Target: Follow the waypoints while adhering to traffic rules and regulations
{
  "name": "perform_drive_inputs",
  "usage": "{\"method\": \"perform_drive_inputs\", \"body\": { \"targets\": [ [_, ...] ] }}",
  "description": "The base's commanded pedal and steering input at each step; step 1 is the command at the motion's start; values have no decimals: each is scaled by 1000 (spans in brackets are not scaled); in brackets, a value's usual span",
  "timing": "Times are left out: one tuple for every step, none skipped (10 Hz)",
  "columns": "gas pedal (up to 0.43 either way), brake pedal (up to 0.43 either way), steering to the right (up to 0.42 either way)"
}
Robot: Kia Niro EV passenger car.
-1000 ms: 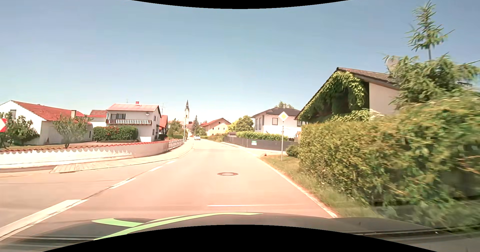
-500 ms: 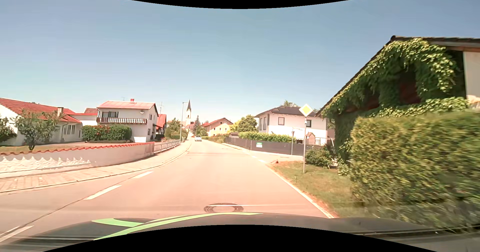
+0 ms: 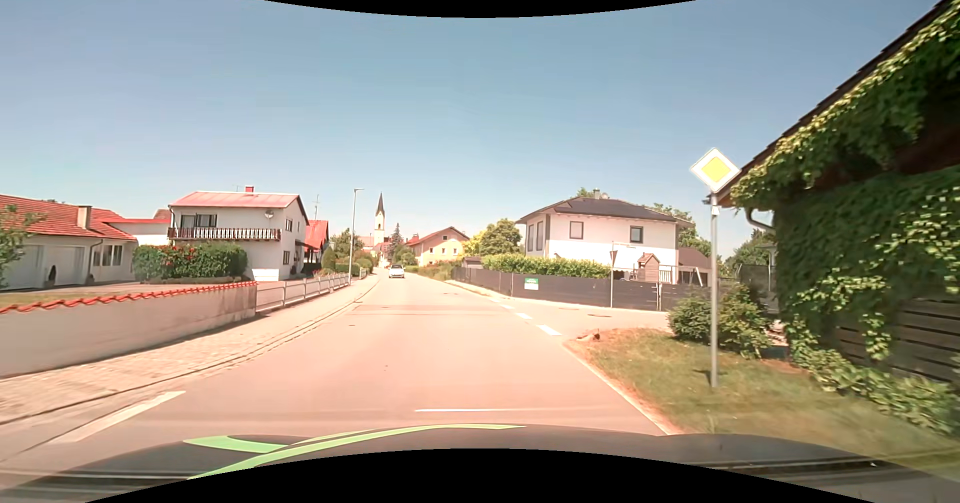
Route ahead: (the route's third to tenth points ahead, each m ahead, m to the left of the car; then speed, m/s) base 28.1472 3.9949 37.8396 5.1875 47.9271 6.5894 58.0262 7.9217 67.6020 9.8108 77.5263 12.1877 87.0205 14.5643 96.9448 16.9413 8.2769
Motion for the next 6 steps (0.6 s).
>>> {"method": "perform_drive_inputs", "body": {
  "targets": [
    [79,0,-13],
    [79,0,-13],
    [79,0,-13],
    [79,0,-13],
    [79,0,-14],
    [79,0,-15]
  ]
}}
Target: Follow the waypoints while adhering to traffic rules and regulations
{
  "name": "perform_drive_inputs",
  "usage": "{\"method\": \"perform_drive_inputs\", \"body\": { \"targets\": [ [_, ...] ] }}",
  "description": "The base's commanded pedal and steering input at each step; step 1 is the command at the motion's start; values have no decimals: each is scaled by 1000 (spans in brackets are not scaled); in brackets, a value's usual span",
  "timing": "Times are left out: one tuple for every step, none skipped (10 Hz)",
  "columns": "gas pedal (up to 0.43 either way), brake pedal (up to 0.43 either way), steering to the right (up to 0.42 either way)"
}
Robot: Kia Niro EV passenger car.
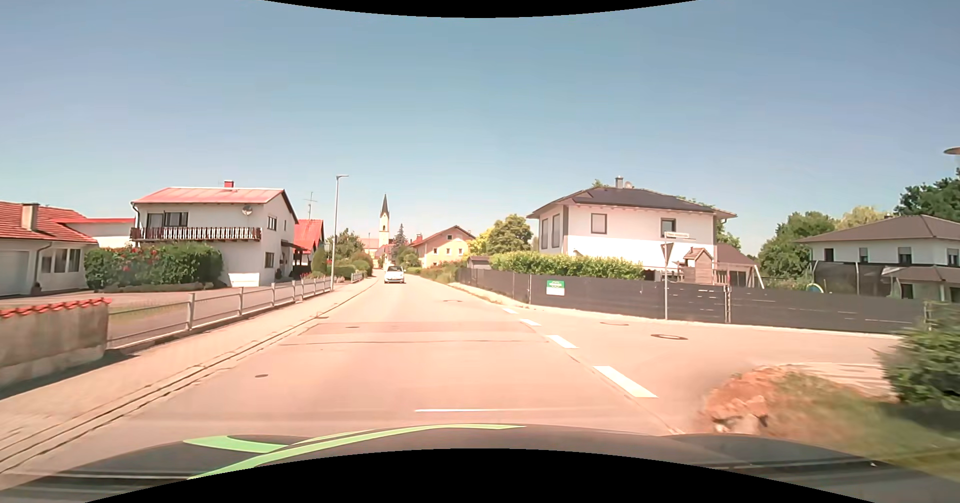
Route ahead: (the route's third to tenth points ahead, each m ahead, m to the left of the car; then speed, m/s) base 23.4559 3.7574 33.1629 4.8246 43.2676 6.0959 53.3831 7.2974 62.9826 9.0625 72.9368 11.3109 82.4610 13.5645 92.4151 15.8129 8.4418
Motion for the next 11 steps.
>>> {"method": "perform_drive_inputs", "body": {
  "targets": [
    [79,0,-15],
    [79,0,-17],
    [79,0,-18],
    [79,0,-19],
    [79,0,-20],
    [79,0,-21],
    [79,0,-24],
    [79,0,-26],
    [79,0,-30],
    [98,0,-35],
    [98,0,-39]
  ]
}}
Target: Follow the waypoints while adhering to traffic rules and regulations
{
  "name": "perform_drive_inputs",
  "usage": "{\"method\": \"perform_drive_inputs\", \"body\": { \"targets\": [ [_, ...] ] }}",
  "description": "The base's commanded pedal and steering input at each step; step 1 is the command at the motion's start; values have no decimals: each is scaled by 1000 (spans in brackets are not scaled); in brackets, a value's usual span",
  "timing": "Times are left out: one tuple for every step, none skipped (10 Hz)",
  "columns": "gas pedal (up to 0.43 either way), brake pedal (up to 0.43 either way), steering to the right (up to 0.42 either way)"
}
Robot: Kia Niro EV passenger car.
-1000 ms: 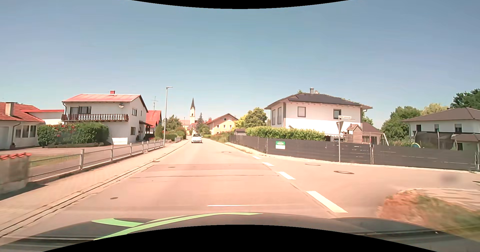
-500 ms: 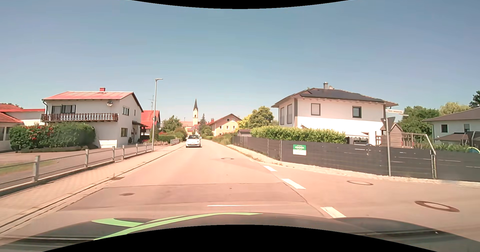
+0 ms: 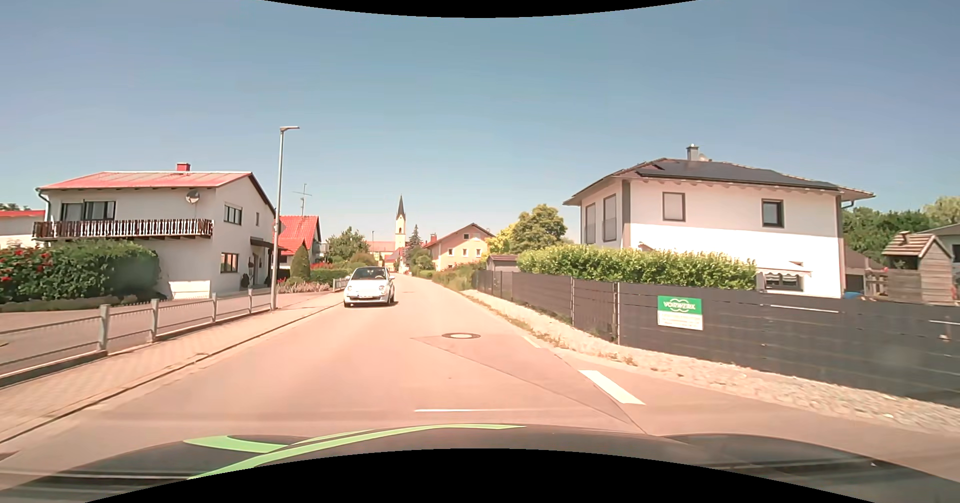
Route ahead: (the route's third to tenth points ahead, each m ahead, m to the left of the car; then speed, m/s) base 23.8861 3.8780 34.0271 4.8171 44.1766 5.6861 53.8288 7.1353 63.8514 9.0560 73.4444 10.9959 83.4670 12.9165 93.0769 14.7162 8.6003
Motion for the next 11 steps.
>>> {"method": "perform_drive_inputs", "body": {
  "targets": [
    [98,0,-38],
    [87,0,-35],
    [87,0,-38],
    [87,0,-39],
    [87,0,-39],
    [87,0,-39],
    [98,0,-39],
    [98,0,-39],
    [98,0,-38],
    [98,0,-37],
    [98,0,-34]
  ]
}}
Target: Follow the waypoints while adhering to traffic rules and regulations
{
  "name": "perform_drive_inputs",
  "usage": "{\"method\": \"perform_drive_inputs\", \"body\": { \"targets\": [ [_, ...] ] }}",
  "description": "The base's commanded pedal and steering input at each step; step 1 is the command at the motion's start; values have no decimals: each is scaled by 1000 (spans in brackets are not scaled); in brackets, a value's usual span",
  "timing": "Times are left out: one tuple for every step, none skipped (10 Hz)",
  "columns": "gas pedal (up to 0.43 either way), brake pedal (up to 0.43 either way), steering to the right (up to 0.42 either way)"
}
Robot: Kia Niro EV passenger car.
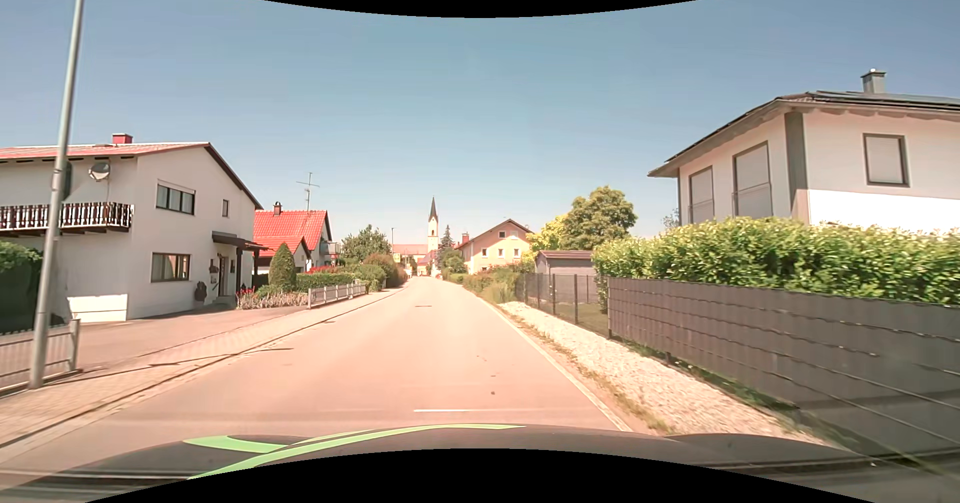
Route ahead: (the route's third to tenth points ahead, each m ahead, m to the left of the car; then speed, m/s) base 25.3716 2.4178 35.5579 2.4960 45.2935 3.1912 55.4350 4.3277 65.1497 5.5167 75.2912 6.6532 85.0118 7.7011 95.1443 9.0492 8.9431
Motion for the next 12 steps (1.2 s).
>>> {"method": "perform_drive_inputs", "body": {
  "targets": [
    [98,0,-32],
    [98,0,-33],
    [98,0,-32],
    [98,0,-32],
    [98,0,-31],
    [98,0,-30],
    [98,0,-25],
    [98,0,-23],
    [98,0,-22],
    [98,0,-21],
    [98,0,-20],
    [98,0,-14]
  ]
}}
